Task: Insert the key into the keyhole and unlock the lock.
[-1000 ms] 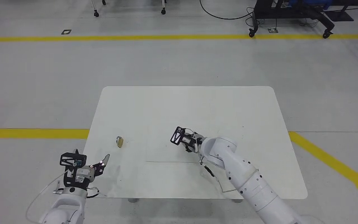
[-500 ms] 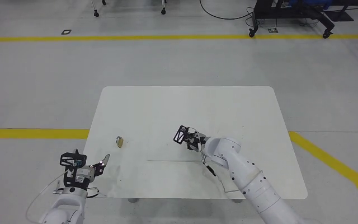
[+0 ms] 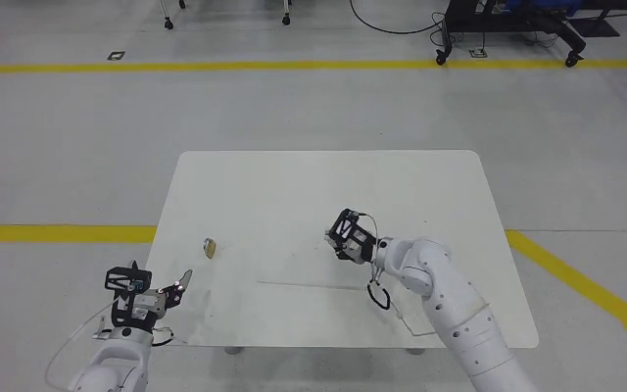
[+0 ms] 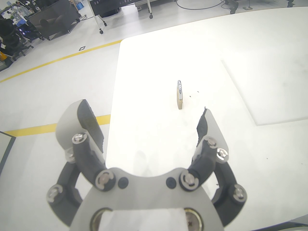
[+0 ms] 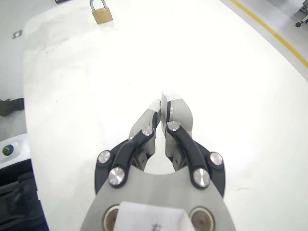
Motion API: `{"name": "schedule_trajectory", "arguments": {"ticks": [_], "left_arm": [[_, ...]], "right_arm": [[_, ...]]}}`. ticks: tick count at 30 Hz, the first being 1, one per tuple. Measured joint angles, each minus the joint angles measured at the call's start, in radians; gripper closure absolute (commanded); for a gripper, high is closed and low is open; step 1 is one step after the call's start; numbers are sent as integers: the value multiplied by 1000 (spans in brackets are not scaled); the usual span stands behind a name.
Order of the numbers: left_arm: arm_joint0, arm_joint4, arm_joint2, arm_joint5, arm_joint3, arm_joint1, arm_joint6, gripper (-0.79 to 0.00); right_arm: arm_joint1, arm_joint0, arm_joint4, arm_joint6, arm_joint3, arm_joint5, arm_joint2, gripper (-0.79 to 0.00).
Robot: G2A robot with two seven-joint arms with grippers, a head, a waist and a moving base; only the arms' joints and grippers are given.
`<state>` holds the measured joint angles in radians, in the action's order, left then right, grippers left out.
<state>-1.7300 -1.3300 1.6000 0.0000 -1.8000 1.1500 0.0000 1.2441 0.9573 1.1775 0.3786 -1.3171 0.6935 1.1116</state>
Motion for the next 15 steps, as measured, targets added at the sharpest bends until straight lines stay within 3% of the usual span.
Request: {"name": "schedule_trajectory", "arguments": {"ticks": [11,15], "left_arm": [[0,0,0,0,0,0,0,-785],[0,0,0,0,0,0,0,-785]], "right_arm": [[-16,1,-211,-14,52,148,62,0],[-28,-2,-362,-52,110,312,90,0]]}}
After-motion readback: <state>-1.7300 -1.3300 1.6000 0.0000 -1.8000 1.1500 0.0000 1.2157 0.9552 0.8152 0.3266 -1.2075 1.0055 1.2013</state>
